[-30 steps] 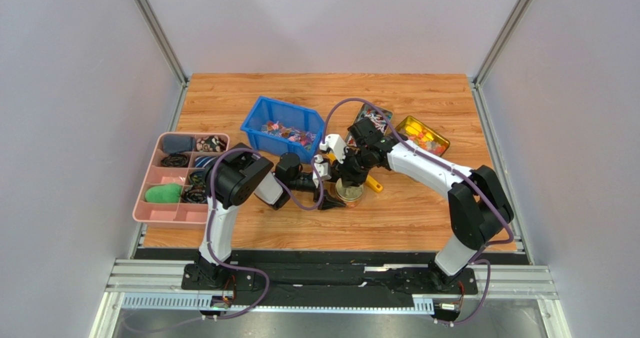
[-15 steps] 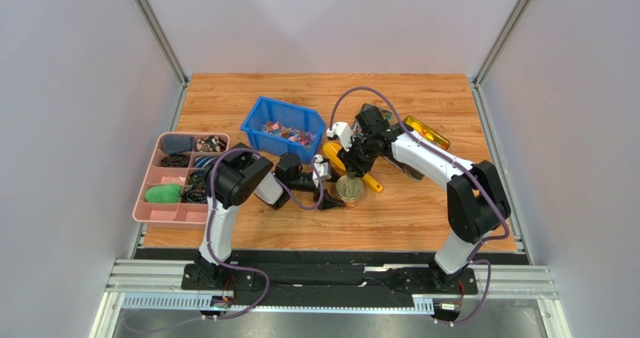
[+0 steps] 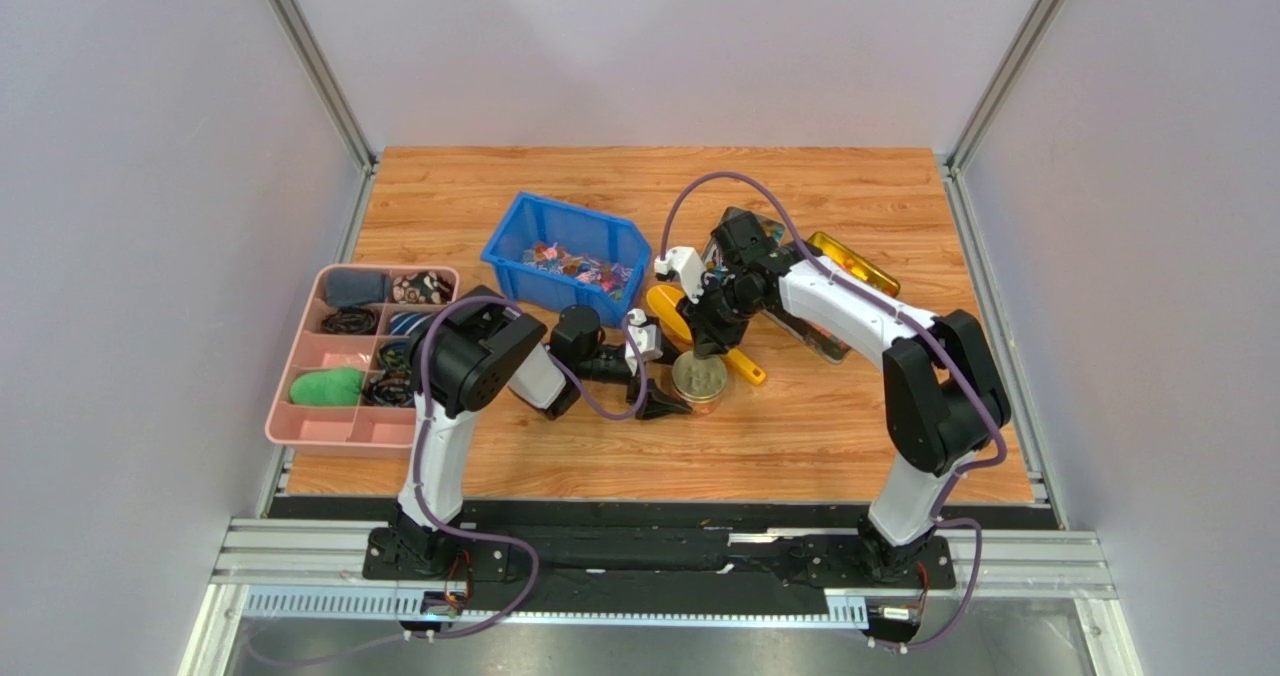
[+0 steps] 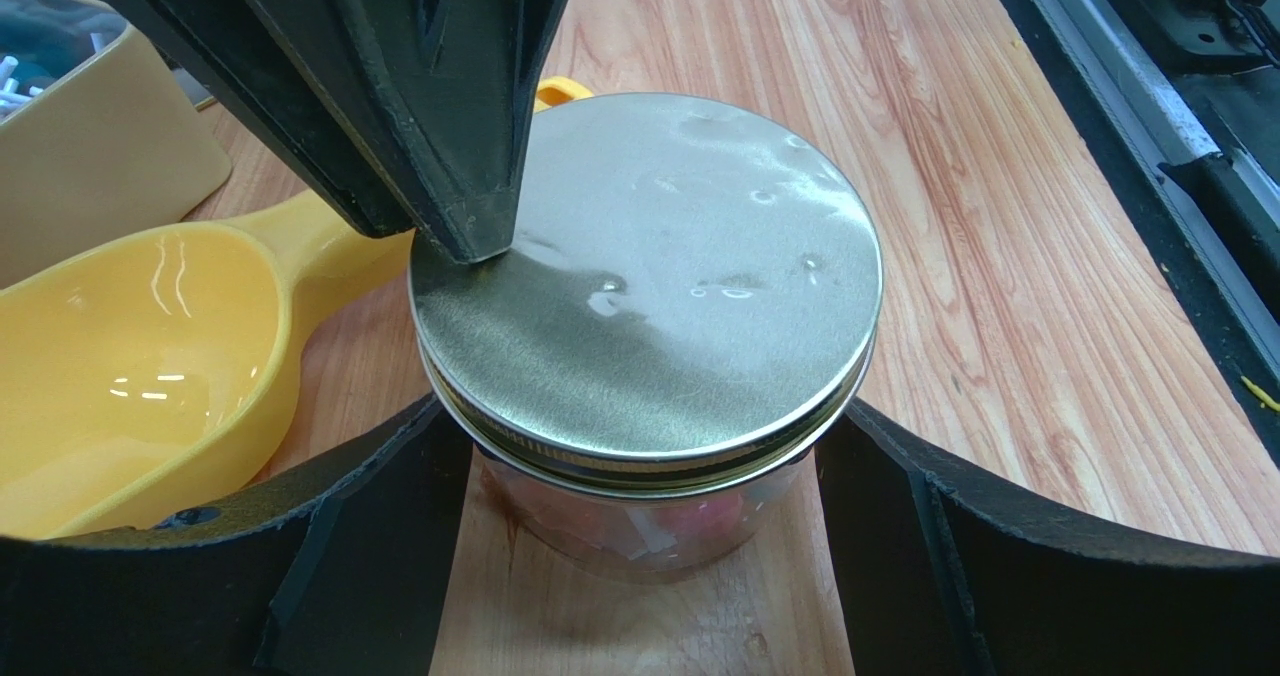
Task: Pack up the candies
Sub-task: Screw the bottle lid onto the packing bottle.
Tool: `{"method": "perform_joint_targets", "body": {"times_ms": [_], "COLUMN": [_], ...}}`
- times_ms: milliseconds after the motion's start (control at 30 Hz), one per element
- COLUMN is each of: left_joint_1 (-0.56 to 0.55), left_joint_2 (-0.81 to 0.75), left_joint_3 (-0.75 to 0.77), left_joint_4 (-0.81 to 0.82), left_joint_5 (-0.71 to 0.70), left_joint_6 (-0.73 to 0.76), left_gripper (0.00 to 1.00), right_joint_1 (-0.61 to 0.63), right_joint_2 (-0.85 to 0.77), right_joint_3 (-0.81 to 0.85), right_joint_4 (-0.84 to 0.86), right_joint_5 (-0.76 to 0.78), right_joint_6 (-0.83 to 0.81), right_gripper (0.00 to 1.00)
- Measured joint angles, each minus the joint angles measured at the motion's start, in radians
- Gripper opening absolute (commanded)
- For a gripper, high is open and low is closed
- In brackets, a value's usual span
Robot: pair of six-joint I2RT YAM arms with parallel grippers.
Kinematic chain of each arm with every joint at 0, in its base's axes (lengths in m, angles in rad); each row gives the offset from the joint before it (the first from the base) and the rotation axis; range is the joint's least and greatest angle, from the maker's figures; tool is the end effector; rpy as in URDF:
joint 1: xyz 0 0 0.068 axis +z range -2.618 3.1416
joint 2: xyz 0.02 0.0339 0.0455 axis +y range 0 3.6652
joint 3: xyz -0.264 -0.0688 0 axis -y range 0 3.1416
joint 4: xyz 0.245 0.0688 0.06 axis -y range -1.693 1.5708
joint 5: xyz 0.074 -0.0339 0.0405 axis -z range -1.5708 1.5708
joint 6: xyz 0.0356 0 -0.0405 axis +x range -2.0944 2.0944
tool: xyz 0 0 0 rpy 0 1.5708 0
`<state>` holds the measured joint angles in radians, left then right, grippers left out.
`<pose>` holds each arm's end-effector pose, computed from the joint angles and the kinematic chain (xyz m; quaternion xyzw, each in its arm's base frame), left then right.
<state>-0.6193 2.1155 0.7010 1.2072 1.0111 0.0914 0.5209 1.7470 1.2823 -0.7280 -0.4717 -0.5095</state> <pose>0.2635 -0.2249 0.0875 0.5225 0.5307 -0.5069 0.4341 0.2966 0.1888 0.2190 -0.5087 0.8094 0.2305 0.1814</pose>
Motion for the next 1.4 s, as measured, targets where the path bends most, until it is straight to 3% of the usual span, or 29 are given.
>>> {"method": "perform_joint_targets", "body": {"times_ms": [1033, 1233, 1400], "left_joint_1": [0.0, 0.001, 0.001], "left_joint_2": [0.0, 0.0, 0.0], "left_joint_3": [0.0, 0.0, 0.0], "left_joint_4": [-0.001, -0.001, -0.001], "left_joint_5": [0.002, -0.003, -0.003], "left_joint_6": [0.001, 0.0, 0.0], "left_gripper": [0.75, 0.75, 0.75], "right_joint_1": [-0.026, -0.019, -0.019], "right_joint_2": [-0.149, -0.172, -0.155], "right_joint_3": [-0.149, -0.13, -0.006], "right_joint_4": [-0.086, -0.129, -0.154], "right_joint_5": [0.0, 0.015, 0.018], "right_joint_6": [-0.011, -0.011, -0.017], "right_gripper": [0.2, 0.37, 0.47]}}
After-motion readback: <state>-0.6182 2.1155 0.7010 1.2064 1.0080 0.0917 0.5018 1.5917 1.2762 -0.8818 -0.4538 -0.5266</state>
